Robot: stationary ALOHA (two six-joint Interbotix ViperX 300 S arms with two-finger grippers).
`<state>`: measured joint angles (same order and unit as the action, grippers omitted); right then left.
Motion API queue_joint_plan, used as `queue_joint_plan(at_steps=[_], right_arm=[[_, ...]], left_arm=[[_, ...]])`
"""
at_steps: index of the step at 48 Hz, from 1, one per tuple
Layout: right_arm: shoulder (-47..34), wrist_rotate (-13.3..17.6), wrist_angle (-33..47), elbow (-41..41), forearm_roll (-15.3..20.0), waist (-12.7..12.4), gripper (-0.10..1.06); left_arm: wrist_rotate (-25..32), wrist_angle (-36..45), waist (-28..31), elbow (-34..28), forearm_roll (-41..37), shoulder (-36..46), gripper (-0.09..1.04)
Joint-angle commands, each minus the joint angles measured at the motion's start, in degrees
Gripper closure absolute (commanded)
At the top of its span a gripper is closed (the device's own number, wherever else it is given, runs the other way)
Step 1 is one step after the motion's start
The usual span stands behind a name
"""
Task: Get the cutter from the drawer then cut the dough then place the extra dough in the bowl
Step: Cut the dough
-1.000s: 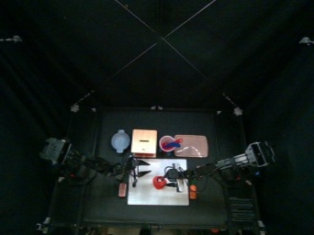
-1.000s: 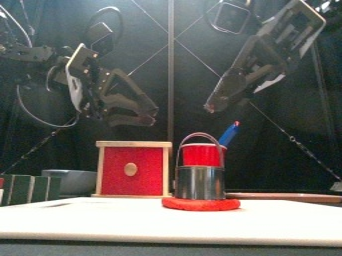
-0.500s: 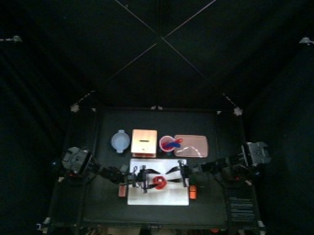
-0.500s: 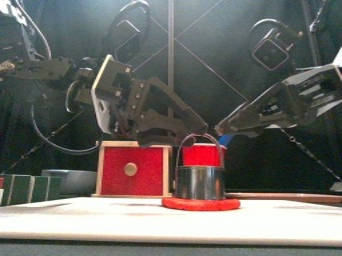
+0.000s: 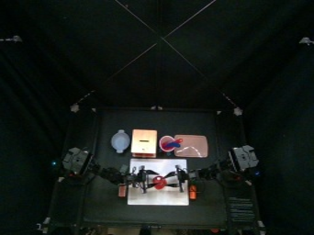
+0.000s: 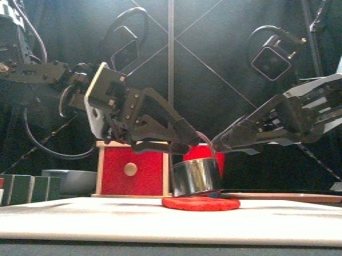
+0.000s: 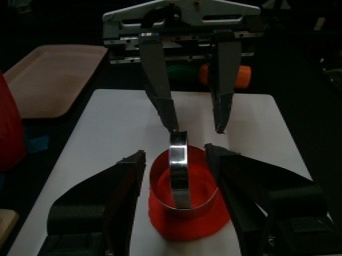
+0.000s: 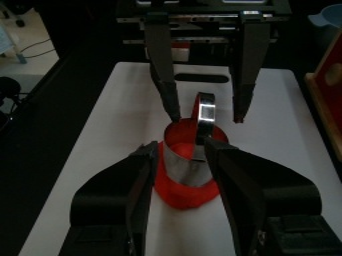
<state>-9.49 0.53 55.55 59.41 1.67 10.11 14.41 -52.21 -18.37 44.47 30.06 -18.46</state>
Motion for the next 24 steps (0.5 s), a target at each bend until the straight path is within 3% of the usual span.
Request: queue_joint_plan(at_steps=[1,14,24], right_arm=[[2.0,0.2,0.3,0.1,0.4,0.1,0.17],[5.9,-0.1,-1.8,1.7,0.8,-0.7,0.17],[2.6,0.7,-3.6,-2.5,0.9,-1.0,0.17]], left_arm=[[-0.1,-0.3,0.1,-0.4,-0.1,0.5,0.07],[-0.1,0.4,-0.4,-0.4,0.0,1.3,0.07],[0.1,0.4,-0.4,-0.9,0.0,1.1,0.08]])
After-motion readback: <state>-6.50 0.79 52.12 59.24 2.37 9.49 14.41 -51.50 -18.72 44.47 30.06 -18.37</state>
